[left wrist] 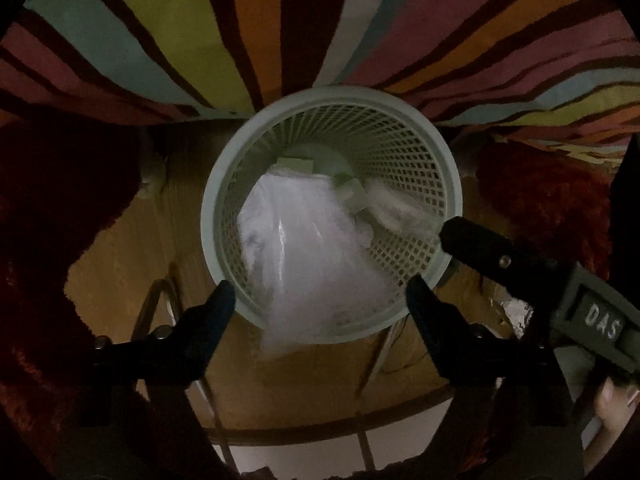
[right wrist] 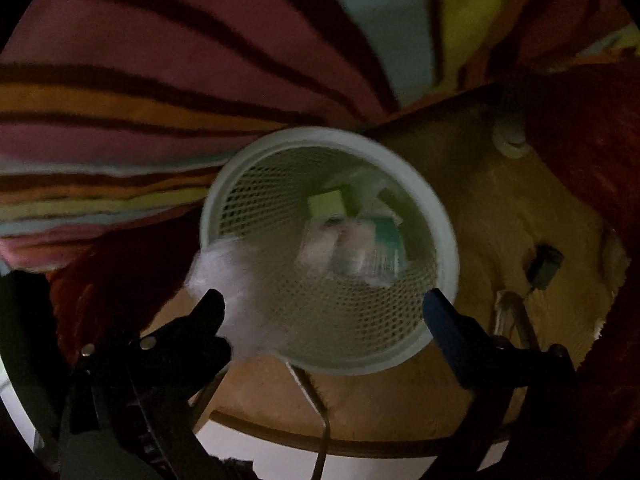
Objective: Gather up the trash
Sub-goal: 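Open the left tool over the wastebasket while the right tool releases its tissue pack, then move both open tools back over the bed toward the remaining packs, then grasp another white plastic packet with the left tool while the right tool grasps a pink-green tissue pack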
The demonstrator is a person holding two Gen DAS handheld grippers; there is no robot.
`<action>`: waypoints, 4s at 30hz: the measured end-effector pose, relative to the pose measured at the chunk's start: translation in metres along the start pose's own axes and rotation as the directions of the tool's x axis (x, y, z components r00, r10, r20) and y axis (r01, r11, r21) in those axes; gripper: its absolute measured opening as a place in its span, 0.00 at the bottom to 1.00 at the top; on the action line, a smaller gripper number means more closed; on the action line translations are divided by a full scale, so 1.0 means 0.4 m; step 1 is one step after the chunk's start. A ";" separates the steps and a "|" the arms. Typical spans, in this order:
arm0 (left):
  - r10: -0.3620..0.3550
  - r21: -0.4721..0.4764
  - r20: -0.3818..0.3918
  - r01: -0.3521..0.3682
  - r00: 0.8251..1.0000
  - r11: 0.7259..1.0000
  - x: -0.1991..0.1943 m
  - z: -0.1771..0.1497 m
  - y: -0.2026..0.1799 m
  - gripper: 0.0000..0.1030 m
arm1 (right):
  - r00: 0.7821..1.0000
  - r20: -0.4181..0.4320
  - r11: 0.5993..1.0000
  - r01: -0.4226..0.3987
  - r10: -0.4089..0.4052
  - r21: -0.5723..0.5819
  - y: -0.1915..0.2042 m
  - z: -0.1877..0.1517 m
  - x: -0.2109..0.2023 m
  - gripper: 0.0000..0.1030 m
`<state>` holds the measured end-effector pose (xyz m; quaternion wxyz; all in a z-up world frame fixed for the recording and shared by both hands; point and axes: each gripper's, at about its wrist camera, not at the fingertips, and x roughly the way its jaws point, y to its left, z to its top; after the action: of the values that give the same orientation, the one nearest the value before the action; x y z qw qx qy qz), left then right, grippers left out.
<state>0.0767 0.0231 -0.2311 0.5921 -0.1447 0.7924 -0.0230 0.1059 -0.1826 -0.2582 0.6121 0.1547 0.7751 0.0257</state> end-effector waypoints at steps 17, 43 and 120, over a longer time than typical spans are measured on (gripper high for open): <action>-0.011 -0.037 0.025 0.012 1.000 0.999 -0.012 -0.007 0.021 0.86 | 0.998 0.055 1.000 -0.004 0.002 0.030 -0.010 -0.010 -0.020 0.92; 0.063 0.033 0.443 -0.087 0.894 0.996 -0.313 -0.118 0.000 0.86 | 0.819 0.568 0.967 0.066 0.087 -0.244 0.101 -0.108 -0.375 0.92; 0.021 -0.045 0.757 0.020 0.653 0.999 -0.815 0.629 -0.058 0.86 | 0.581 0.796 0.829 0.354 0.168 -0.433 0.453 0.449 -0.655 0.92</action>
<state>0.4030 0.1186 0.0025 0.8648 -0.1555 0.4738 0.0593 0.3688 -0.1083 -0.0149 0.9131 -0.0766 0.3753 0.1401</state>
